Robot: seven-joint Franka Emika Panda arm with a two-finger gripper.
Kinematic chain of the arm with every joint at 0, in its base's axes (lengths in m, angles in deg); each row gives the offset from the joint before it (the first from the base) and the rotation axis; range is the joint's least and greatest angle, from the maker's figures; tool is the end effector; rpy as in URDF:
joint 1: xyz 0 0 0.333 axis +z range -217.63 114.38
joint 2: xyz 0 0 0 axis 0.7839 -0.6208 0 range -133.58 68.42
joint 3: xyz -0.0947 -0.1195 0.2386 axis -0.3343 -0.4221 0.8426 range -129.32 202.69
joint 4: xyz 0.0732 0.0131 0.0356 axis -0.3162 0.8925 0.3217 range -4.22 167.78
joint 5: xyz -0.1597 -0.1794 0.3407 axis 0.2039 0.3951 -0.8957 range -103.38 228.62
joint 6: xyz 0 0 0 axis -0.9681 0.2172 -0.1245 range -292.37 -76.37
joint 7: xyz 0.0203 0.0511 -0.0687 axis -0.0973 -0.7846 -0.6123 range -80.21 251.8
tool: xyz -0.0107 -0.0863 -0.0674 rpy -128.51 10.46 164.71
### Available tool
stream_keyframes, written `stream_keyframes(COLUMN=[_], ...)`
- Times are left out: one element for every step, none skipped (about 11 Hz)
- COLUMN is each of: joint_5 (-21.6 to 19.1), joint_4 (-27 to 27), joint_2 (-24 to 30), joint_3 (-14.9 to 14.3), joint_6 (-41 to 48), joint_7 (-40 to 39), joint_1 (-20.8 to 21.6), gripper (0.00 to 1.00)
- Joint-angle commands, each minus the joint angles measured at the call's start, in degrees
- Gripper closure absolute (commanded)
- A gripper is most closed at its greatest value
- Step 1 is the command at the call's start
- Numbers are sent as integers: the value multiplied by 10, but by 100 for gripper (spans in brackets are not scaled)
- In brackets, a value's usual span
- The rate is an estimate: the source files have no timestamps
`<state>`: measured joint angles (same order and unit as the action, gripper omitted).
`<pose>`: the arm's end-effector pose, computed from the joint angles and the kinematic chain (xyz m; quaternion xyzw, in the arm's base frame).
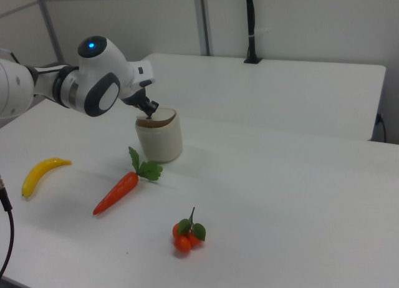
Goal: Close garbage bin
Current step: 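Push the open lid down onto the bin rim with the gripper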
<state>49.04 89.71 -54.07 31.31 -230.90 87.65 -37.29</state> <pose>0.7023 0.1105 0.3961 -0.9536 0.0186 -0.2856 0.0935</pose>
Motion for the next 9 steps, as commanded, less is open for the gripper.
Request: stream_keyframes(joint_5=[7, 7, 13, 17, 19, 20, 20, 21, 22], joint_4=[18, 23, 23, 23, 23, 24, 24, 24, 24], joint_2=[9, 8, 6, 5, 2, -4, -6, -7, -8], joint_3=[-1, -1, -1, -1, -1, -1, -1, -1, -1], joint_6=[11, 10, 10, 10, 10, 10, 10, 10, 10], joint_7=[-11, -12, -12, -11, -11, -12, -12, -12, -11], joint_1=[3, 3, 3, 3, 3, 3, 3, 3, 3], gripper=[100, 100, 100, 100, 100, 100, 100, 100, 100])
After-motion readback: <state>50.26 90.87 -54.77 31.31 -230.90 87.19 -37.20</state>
